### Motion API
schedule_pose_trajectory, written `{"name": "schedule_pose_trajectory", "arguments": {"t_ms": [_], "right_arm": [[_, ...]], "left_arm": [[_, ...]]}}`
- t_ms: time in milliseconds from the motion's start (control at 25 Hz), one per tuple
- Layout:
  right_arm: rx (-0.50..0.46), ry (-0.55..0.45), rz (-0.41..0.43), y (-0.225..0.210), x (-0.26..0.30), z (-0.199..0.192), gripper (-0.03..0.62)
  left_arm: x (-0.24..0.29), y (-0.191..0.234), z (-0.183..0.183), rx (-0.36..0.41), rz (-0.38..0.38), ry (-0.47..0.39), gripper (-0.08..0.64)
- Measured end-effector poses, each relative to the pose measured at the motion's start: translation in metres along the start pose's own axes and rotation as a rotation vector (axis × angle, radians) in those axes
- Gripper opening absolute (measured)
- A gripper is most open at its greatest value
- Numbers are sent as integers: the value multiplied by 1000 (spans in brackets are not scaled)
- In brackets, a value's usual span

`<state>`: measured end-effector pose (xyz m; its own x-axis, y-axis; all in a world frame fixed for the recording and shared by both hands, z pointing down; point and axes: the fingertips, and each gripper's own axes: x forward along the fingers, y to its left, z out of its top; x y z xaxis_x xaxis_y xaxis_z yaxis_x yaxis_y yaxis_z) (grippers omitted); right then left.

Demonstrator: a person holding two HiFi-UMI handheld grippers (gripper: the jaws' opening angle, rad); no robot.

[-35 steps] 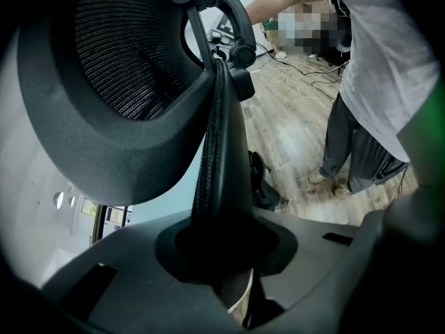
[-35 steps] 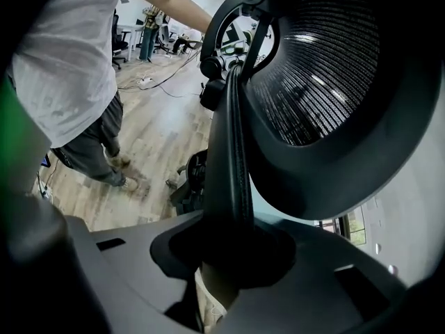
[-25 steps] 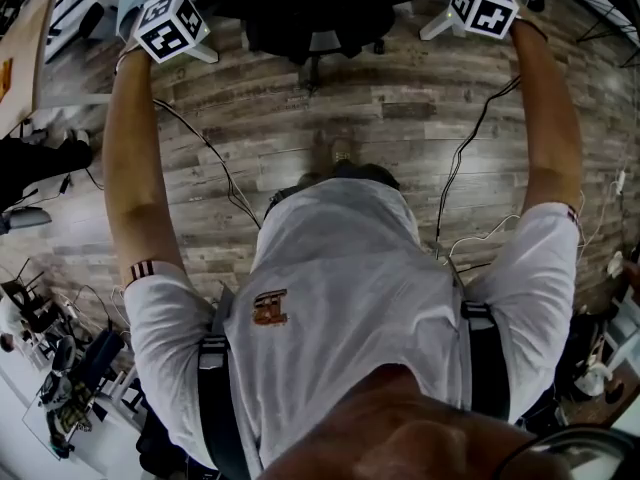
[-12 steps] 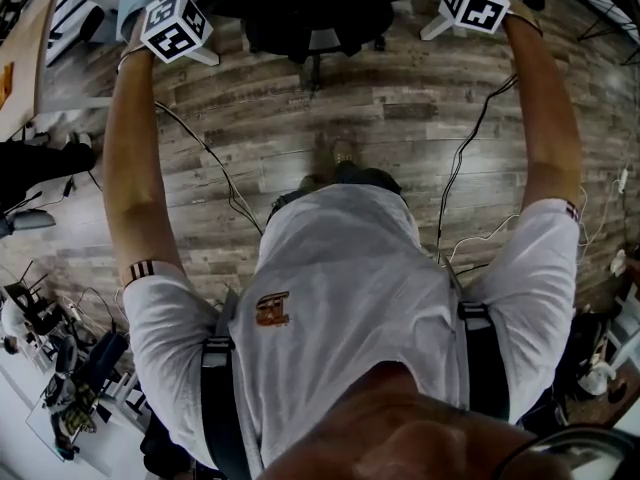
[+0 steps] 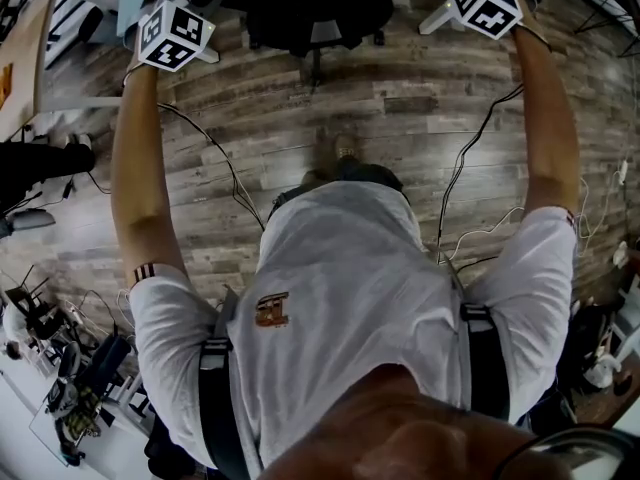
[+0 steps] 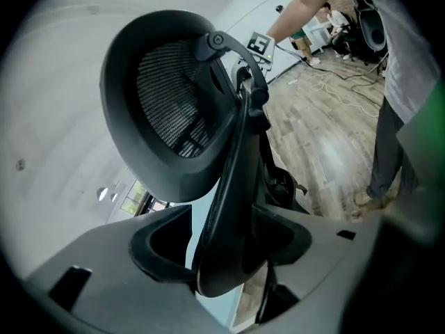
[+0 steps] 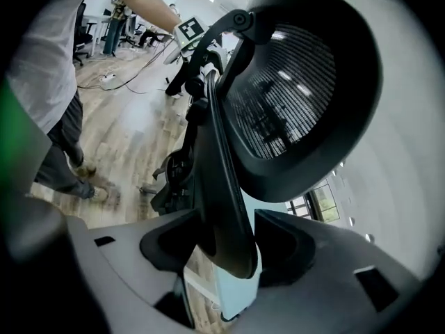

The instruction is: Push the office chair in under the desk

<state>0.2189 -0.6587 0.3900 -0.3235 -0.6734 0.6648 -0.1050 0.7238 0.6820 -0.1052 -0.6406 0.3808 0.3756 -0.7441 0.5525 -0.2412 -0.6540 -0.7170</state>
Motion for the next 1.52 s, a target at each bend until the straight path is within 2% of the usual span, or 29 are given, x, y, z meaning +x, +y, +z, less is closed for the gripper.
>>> {"name": "schedule_pose_trajectory", "arguments": {"t_ms": [160,320,480,600,800,960,1080,1360,1520], "right_arm": [[66,-34,-52,6,-29,12,229],[162,-116,-113,14,-58,33,229],[303,-256,-162,24,-91,66,229],[411,-376,-179,35,-114,93,227],[543,-558,-184,50,-150,135,221],[643,-702,-187,58,-174,158,171],[691,-780,-173,65,-186,177,144],[801,-946,-134,94,-208,214,95],[832,-1017,-127,108,-223,230,61]], "left_arm": [[-29,-1,9,-84,35,-75,267],[-58,-1,27,-211,76,-197,267],[-91,-4,51,-378,98,-335,267],[-112,-12,69,-502,82,-431,267],[-146,-18,106,-635,64,-608,267],[-165,-30,139,-696,27,-724,264],[-177,-39,155,-722,2,-773,243],[-205,-54,173,-796,-2,-858,81],[-214,-65,178,-843,-23,-903,41]]}}
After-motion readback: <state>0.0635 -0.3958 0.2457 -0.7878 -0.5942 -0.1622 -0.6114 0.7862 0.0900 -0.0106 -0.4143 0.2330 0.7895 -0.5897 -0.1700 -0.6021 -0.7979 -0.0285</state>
